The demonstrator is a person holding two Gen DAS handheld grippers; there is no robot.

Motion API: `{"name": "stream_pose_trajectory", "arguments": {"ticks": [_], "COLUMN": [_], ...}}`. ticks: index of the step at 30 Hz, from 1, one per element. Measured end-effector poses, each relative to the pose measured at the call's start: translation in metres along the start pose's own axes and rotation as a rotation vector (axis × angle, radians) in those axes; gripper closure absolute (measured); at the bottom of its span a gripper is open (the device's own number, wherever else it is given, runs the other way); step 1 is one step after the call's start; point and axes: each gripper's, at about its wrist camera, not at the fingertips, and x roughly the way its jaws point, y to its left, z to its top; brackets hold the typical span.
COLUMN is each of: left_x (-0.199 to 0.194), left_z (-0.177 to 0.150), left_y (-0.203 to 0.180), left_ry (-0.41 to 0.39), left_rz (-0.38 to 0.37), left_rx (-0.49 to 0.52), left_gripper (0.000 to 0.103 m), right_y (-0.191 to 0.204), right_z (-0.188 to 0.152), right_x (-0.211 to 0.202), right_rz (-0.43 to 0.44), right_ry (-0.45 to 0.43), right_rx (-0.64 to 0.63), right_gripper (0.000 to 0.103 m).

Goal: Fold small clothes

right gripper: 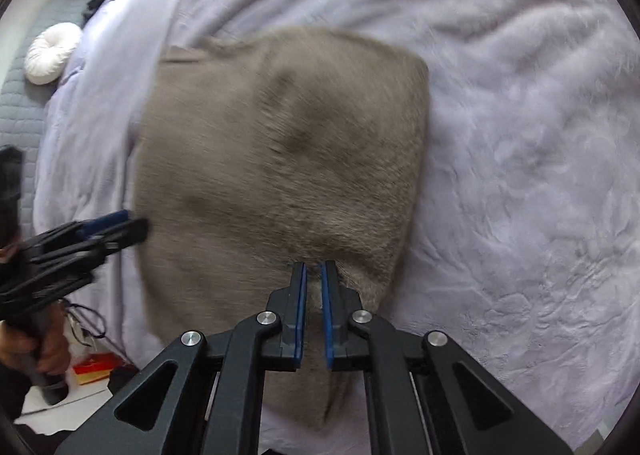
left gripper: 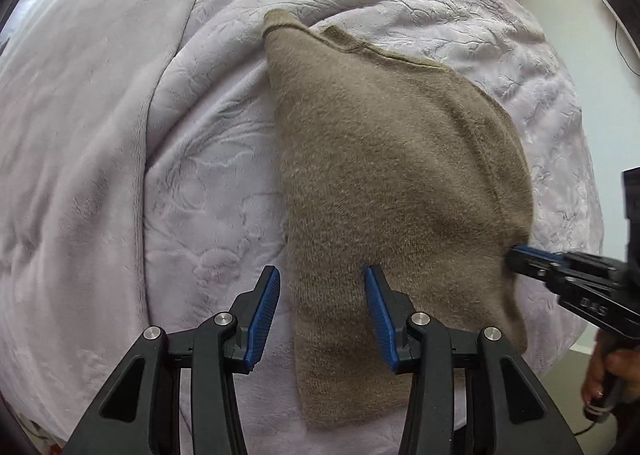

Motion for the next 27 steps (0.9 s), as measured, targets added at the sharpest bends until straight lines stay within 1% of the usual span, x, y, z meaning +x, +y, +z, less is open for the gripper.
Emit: {"name": "stream_pose_trajectory", "arguments": {"ticks": [2,6,10,12,16,22,27], "left_x": [-0.003,-0.008,-0.014,-0.018,-0.024,-0.031,-0.036], "left_z": [-0.001,-0.009,-0.013,-0.015,-0.02,-0.023,-0.025], "left_y": [0.0,0.001,0.002,0.003,0.002,-0.004,-0.004], "left_ry": [0.002,0.007,0.009,0.008,0.006,0.007,0.008], "left_rz": [0.004,0.019,0.027,0.029,0.04,0.056,0.071], "left_rx": [0.001,0.011,0.007,0.003,0.002,0.015,0.005], "left_gripper": [0.057,0.057,0.057,0.057,0.057,0.057,0.057], "right_y": [-0.008,-0.009,-0.007,-0.009,-0.01,-0.013,-0.008], "right_z": [-0.001,-0.005,-0.007,-0.014,-0.023,-0.035,-0.034], "right_x": [-0.001,-0.011,-0.016,-0.02,-0.023,-0.04,-0.042], "right_rz": [0.021,0.012,0.028,0.033,0.015,-0.006,-0.017], "right_ry": [-0.002,-0.001,0.003,0.0,-0.006,-0.023,-0.029], "right_rx": [0.028,0.031,0.09,0.113,0.132,0.143,0.156], "right_gripper": [0.099,0.099,0.098,0.098,0.096,0.096,0.096]}}
